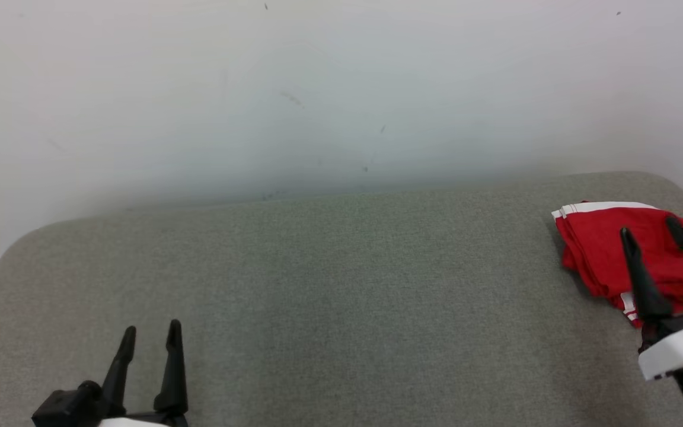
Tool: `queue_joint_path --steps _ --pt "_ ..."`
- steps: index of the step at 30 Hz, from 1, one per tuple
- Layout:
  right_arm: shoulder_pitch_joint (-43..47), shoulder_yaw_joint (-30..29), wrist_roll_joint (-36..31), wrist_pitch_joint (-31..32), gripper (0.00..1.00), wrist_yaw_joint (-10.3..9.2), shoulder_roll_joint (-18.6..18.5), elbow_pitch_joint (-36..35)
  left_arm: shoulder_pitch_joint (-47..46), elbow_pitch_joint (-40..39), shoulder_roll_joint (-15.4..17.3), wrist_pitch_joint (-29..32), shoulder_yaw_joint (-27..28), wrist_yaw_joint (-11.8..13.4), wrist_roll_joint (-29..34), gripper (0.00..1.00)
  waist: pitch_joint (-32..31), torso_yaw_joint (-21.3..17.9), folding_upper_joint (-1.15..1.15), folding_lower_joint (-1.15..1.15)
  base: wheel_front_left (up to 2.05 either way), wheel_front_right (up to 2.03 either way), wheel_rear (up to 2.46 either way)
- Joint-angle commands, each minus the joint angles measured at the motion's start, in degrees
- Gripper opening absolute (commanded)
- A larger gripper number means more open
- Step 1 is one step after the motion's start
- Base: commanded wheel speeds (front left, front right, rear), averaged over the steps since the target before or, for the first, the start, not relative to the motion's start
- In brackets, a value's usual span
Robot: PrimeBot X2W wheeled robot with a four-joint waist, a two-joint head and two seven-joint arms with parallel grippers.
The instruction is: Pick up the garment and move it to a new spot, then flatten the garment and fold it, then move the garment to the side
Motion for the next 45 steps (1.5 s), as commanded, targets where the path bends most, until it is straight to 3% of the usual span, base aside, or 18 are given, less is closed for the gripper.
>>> queue_joint_path --steps 1,6,14,33,34,38,45 --pt "4.92 -2.48 -0.86 -0.18 1.00 -0.14 2.01 -3.14 1.08 -0.08 -0.13 0.04 0.39 -0.34 1.38 1.00 -0.37 0.27 0.00 0.01 0.00 0.00 0.00" --pt "15.70 -8.30 -7.24 -0.18 1.00 -0.13 7.73 -11.80 3.05 0.81 -0.87 0.04 1.02 -1.49 3.80 1.00 -0.56 0.57 0.00 0.01 0.00 0.00 0.00" --pt "23.26 -15.58 -13.63 -0.20 1.00 -0.13 15.24 -16.45 5.08 1.62 -2.12 0.04 0.68 -2.60 6.85 1.00 -0.30 1.20 0.00 0.01 0.00 0.00 0.00" --pt "22.53 -14.29 -15.06 -0.20 1.00 -0.13 18.11 -15.30 3.95 2.57 -2.57 0.05 0.59 -3.41 7.65 1.00 -0.04 1.14 0.00 0.01 0.00 0.00 0.00" --pt "22.94 -14.26 -14.86 -0.05 0.00 -0.01 18.04 -15.46 4.21 2.53 -2.71 0.01 0.51 -3.30 7.56 0.00 -0.04 1.14 0.00 0.01 0.00 0.00 0.00" --pt "23.75 -14.08 -14.56 0.12 0.00 0.00 18.37 -14.12 4.85 4.05 -3.03 0.15 0.32 -3.29 7.27 0.00 -0.03 1.15 0.00 0.01 0.00 0.00 0.00" --pt "23.17 -15.09 -7.16 2.05 0.00 -0.01 18.78 -13.74 3.56 4.50 -2.99 2.51 1.24 -3.33 -0.51 0.00 0.17 1.39 0.00 0.01 0.00 0.00 0.00"
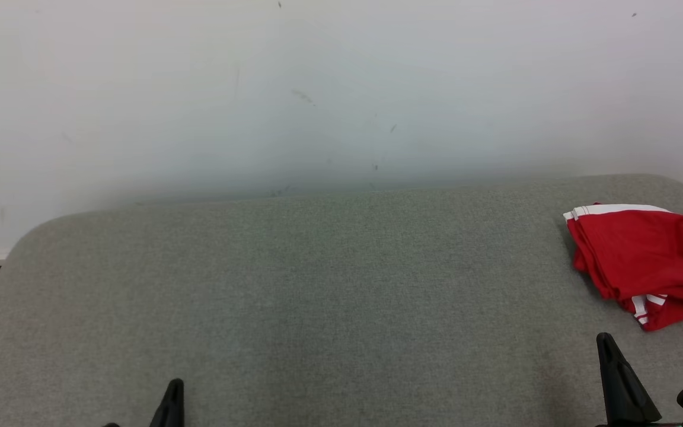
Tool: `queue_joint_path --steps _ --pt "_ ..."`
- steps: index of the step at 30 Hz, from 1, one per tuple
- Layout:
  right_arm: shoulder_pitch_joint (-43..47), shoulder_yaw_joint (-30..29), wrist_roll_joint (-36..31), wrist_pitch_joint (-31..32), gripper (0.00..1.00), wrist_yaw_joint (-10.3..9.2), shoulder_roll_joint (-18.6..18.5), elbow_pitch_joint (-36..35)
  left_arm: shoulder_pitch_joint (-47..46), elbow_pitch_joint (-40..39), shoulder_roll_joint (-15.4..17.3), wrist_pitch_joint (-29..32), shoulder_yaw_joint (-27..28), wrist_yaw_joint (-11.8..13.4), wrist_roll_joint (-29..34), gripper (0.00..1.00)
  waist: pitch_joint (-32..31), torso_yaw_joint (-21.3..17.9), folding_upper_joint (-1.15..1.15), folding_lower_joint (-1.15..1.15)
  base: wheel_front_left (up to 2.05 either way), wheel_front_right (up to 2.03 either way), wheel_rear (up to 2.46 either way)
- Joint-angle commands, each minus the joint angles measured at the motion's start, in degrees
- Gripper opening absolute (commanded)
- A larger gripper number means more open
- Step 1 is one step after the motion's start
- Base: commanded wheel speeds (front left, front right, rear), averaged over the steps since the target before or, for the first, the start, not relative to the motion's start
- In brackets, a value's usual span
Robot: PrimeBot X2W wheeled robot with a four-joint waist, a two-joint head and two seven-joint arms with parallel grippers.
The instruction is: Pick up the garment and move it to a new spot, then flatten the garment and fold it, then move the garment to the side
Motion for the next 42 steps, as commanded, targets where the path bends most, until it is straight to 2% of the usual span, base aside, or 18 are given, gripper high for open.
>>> queue_joint_path --steps 1,22,42 --pt "-1.32 -0.63 2.30 0.42 0.00 -0.01 -0.21 -0.61 -1.60 -0.81 0.21 0.47 0.44 -0.05 -2.52 0.00 0.04 0.05 0.00 0.00 0.00 0.00 0.00" --pt "-2.96 -3.33 20.74 5.47 0.00 -0.03 0.90 0.52 -3.91 -0.80 0.33 5.50 1.83 -0.16 -22.38 0.00 0.64 0.76 0.00 0.00 0.00 0.00 0.00" --pt "-4.18 -5.50 34.61 9.40 0.00 -0.04 1.83 1.37 -5.83 -0.51 0.44 9.52 3.07 -0.27 -37.32 0.00 1.21 1.43 0.00 0.00 0.00 0.00 0.00"
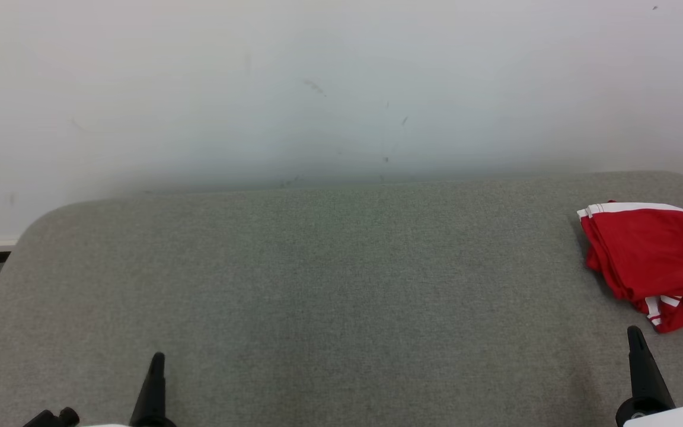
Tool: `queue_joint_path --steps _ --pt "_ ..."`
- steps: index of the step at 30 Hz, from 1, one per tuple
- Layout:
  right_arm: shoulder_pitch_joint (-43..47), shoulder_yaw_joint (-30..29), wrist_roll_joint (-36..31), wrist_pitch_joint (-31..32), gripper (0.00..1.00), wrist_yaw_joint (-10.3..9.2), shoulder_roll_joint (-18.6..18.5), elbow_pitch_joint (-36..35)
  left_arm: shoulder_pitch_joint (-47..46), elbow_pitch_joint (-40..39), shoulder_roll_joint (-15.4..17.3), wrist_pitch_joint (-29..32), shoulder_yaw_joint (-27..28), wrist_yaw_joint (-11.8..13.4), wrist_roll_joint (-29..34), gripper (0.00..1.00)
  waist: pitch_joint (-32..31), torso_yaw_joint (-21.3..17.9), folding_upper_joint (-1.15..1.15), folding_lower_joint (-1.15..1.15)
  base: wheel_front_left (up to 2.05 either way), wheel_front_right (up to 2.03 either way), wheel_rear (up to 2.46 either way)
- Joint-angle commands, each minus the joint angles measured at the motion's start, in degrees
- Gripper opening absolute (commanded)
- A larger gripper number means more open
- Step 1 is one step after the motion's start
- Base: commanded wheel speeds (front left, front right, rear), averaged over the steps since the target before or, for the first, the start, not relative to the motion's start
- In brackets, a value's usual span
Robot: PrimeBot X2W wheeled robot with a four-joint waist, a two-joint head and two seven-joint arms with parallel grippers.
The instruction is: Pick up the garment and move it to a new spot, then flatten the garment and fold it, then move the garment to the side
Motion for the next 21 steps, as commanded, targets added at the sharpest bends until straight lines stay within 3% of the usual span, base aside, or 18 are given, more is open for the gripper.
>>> queue_joint_path --steps 1,21 --pt "-1.56 -0.53 1.86 0.51 0.00 -0.04 -0.12 -0.31 -1.28 -0.50 0.39 0.47 0.41 -0.26 -1.99 0.00 0.05 0.06 0.00 0.00 0.00 0.00 0.00" --pt "-2.49 -2.38 13.11 3.81 0.00 -0.05 0.74 0.40 -2.88 -0.24 0.48 3.71 1.41 -0.37 -14.38 0.00 0.62 0.73 0.00 0.00 0.00 0.00 0.00"
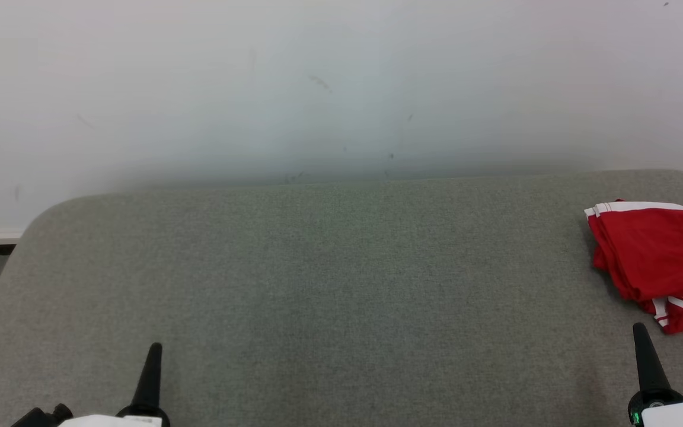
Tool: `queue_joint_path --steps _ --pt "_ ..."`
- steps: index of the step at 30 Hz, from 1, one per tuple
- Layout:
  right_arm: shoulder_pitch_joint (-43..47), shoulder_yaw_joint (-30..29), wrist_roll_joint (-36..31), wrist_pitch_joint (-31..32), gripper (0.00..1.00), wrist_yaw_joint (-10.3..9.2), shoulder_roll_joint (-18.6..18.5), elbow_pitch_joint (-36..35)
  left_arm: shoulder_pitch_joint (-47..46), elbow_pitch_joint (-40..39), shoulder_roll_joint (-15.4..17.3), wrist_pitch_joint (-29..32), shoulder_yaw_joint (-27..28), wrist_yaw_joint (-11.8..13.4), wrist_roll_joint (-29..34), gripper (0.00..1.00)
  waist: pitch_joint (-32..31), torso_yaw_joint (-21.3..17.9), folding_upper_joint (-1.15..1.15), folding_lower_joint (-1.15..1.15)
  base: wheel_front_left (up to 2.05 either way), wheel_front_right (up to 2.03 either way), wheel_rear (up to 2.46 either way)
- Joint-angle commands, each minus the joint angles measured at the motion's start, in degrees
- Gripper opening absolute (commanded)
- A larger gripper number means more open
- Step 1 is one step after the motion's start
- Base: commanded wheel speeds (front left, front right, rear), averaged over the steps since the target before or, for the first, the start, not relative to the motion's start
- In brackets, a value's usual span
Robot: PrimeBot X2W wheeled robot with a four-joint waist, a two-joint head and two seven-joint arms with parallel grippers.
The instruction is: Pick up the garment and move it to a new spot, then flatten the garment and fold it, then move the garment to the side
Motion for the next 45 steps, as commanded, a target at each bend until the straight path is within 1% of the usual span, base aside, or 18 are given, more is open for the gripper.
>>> queue_joint_path --steps 1,22,45 --pt "-1.36 -0.48 1.81 0.53 0.00 -0.05 -0.01 -0.22 -1.24 -0.34 0.43 0.46 0.35 -0.36 -2.22 0.00 0.06 0.07 0.00 0.00 0.00 0.00 0.00" --pt "-2.05 -2.06 11.14 3.22 0.00 -0.07 0.68 0.44 -2.52 -0.10 0.51 3.16 1.20 -0.43 -12.44 0.00 0.63 0.74 0.00 0.00 0.00 0.00 0.00" --pt "-2.68 -3.61 20.05 5.99 0.00 -0.09 1.49 1.09 -3.61 0.16 0.55 5.77 2.00 -0.49 -22.08 0.00 1.29 1.51 0.00 0.00 0.00 0.00 0.00"
